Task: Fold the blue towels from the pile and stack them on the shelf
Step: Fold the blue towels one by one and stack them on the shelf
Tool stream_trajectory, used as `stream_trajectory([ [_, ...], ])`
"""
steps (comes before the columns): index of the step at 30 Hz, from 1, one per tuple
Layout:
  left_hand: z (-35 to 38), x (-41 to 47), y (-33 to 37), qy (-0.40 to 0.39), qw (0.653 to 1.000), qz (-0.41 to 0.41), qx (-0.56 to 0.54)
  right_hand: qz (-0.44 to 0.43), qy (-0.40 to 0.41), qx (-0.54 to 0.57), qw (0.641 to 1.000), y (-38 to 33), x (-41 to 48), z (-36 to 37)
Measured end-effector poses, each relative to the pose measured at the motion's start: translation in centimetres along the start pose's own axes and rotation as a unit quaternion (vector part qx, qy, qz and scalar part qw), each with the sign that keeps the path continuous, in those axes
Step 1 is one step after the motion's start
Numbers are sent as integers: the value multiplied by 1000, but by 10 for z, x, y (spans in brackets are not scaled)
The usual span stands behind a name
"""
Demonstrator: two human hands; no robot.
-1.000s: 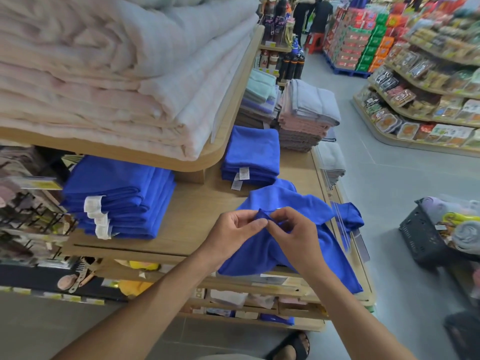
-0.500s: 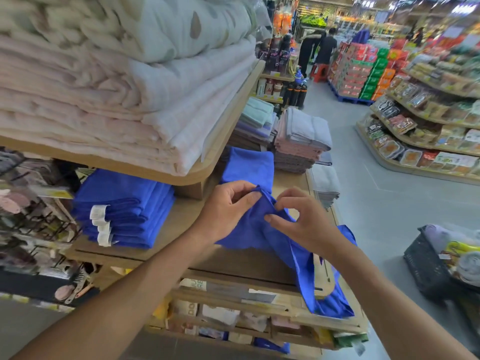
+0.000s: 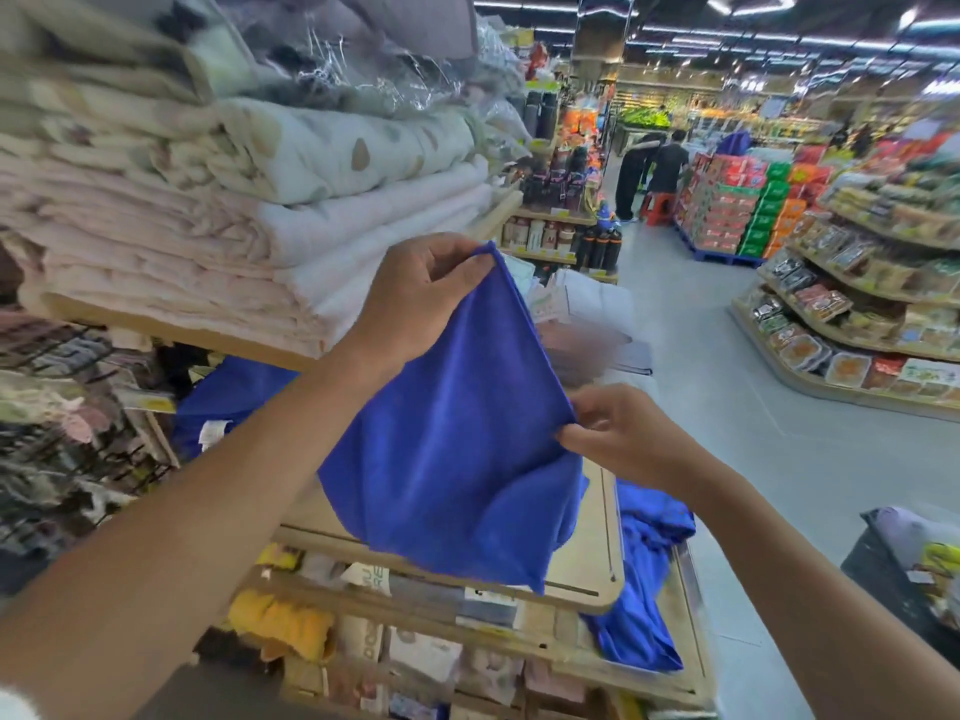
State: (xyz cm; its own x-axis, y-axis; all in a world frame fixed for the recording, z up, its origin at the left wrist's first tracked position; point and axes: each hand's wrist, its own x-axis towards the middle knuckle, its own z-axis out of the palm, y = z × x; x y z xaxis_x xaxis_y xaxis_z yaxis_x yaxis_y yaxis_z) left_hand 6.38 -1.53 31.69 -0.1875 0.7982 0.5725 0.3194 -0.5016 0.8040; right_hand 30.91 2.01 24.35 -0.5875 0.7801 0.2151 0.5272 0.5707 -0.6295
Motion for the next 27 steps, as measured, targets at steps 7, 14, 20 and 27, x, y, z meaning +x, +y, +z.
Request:
stream_trajectory([
  [7, -25, 11, 35, 54, 998, 41, -8, 26, -72, 34, 996, 2, -22, -36],
  [14, -49, 3, 28, 71, 996, 48, -16, 55, -79, 95, 991, 22, -44, -70],
  [20, -63, -19, 11, 97, 995, 24, -13, 60, -16, 184, 981, 37, -59, -77],
  [27, -86, -76, -23, 101, 995, 13, -7, 0, 84, 245, 966, 48, -73, -66],
])
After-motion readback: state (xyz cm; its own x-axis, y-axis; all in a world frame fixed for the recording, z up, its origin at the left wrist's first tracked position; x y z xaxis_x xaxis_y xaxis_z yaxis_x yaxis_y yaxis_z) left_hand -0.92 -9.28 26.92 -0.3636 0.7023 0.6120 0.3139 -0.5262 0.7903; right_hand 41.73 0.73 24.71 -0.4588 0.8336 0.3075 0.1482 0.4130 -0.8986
